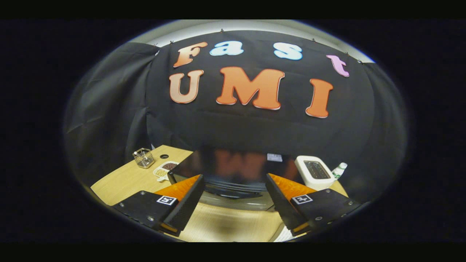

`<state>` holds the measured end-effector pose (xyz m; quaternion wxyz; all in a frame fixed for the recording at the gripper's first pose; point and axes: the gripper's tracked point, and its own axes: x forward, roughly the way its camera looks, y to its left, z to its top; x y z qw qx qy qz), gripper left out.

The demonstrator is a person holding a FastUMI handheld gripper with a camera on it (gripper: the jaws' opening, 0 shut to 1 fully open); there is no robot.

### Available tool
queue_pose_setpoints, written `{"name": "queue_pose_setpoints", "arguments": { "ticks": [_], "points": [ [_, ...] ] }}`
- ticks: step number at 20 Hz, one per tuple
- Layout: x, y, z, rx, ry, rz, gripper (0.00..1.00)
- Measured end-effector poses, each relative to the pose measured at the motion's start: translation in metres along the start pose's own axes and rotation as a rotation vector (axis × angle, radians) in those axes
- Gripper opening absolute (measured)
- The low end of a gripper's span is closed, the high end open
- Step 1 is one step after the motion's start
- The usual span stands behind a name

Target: Open the toaster oven, put the food inside, and close the toaster oven door.

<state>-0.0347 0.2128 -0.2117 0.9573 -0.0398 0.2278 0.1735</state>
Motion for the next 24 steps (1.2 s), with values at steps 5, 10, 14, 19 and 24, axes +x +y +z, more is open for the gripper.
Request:
{"name": "queue_pose_setpoints", "arguments": {
  "ticks": [5,10,14,19,24],
  "points": [
    [-0.024,-0.029,0.075,-0.014,-0.138,-0.048,0.99],
    [-0.043,-0.043,0.118,-0.055,-0.233,-0.066,0.99],
    [-0.055,-0.048,0.145,-0.069,-0.276,-0.07,0.99],
    [-0.077,-0.067,0.193,-0.074,-0.351,-0.113,0.99],
    [-0.095,-0.081,0.217,-0.067,-0.395,-0.139,0.99]
  ]
}}
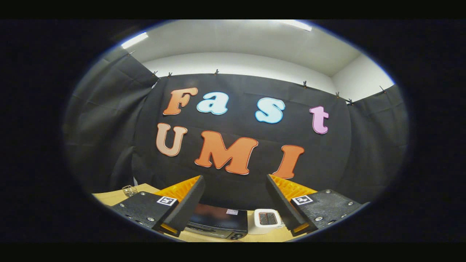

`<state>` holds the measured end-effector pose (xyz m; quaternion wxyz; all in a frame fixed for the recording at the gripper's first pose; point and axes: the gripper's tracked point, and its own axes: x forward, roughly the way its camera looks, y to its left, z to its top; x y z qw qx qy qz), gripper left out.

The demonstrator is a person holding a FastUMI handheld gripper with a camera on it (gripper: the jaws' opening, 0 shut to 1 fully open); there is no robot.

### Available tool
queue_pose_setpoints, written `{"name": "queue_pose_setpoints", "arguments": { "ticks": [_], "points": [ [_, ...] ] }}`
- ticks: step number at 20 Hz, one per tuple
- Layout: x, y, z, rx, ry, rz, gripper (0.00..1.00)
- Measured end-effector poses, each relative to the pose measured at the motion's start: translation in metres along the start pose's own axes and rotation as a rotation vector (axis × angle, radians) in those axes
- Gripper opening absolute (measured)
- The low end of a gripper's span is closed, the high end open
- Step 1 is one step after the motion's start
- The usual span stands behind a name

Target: Open the toaster oven, put the food inside, and close the toaster oven door.

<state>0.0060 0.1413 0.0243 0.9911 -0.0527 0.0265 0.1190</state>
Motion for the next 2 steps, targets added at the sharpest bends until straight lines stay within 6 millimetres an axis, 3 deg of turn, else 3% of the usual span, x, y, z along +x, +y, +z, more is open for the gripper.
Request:
{"name": "queue_pose_setpoints", "arguments": {
  "ticks": [2],
  "points": [
    [-0.0024,-0.003,-0.0027,0.007,0.009,-0.002,0.99]
  ]
}}
